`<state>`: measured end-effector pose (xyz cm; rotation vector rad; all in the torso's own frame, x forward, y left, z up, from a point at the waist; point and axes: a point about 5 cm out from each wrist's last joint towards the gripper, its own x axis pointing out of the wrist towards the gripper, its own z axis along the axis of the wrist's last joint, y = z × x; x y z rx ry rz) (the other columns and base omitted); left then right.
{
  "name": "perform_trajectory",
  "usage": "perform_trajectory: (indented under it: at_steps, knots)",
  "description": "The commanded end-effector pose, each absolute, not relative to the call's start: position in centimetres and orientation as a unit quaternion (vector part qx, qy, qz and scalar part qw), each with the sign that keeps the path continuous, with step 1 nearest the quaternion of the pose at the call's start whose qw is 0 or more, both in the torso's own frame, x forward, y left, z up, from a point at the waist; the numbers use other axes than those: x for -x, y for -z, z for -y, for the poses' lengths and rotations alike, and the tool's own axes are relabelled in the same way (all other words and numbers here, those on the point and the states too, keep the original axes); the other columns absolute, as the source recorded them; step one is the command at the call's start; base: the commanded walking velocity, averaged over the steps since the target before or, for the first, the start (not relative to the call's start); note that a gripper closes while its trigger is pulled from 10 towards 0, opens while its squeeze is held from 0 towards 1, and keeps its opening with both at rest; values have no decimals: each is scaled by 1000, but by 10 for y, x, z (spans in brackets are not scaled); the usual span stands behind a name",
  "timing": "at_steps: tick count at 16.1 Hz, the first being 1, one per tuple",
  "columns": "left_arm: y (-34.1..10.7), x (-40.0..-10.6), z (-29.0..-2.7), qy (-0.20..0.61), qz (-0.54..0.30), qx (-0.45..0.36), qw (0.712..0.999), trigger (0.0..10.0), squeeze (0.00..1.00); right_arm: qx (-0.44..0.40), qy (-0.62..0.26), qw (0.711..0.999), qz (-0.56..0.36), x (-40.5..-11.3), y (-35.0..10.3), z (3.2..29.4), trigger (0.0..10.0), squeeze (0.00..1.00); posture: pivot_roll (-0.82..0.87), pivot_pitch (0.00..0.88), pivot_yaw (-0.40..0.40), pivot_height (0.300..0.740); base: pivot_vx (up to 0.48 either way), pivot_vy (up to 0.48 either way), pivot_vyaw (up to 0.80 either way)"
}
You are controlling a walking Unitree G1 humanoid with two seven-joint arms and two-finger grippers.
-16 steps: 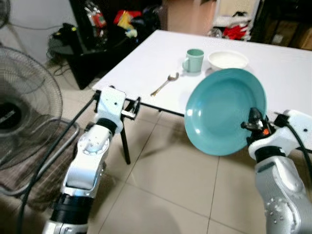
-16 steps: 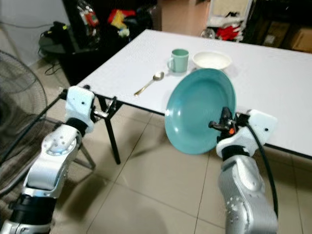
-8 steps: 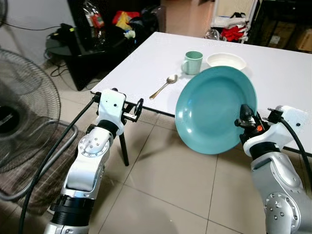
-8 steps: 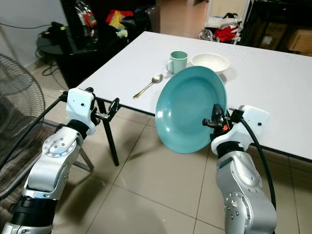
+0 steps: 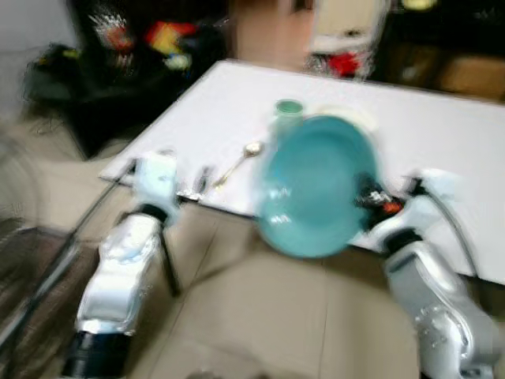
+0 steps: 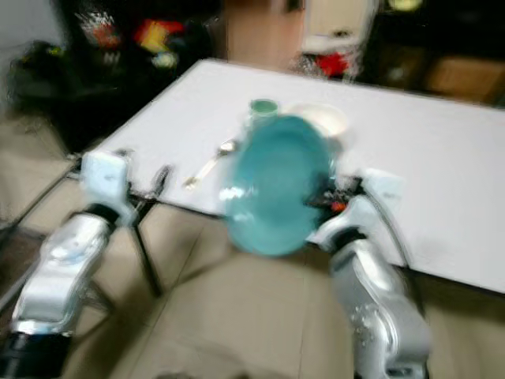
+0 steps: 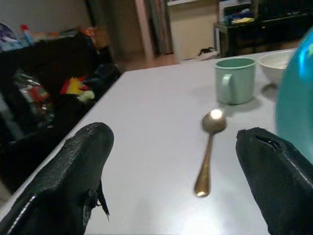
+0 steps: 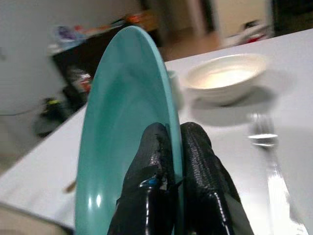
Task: Setting the table
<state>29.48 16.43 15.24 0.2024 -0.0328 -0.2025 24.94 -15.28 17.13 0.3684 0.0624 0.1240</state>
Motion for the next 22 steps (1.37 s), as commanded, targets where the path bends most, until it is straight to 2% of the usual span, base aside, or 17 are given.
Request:
perform_trajectory:
  at_steps: [1, 9, 12, 14, 17, 21, 22]
  knots:
    - [-157, -290, -155, 116, 28, -101, 988, 10000, 0, -189, -57, 980, -24, -253, -174, 160, 10000, 0, -13, 0, -38, 740, 360, 0, 0]
    - [-159, -282, -160, 127, 22, -115, 985, 10000, 0, -249, -71, 965, -45, -255, -166, 155, 10000, 0, 11, 0, -40, 740, 357, 0, 0]
    - [-157, -277, -154, 173, 14, -110, 979, 10000, 0, -287, -72, 954, -53, -258, -164, 152, 10000, 0, 15, 0, -39, 740, 0, 0, 0]
    - [-155, -270, -153, 229, 3, -119, 966, 10000, 0, -332, -61, 939, -70, -264, -160, 153, 10000, 0, 17, 0, -37, 740, 0, 0, 0]
    - [-154, -269, -156, 260, -10, -124, 958, 10000, 0, -394, -43, 913, -100, -275, -150, 154, 10000, 0, 22, 0, -35, 740, 0, 0, 0]
    - [-153, -266, -153, 299, -22, -128, 945, 10000, 0, -430, -14, 891, -144, -289, -135, 157, 10000, 0, 34, 0, -41, 740, 0, 0, 0]
    - [-151, -262, -151, 321, -32, -129, 938, 10000, 0, -467, -10, 871, -154, -295, -130, 158, 10000, 0, 36, 0, -42, 740, 0, 0, 0]
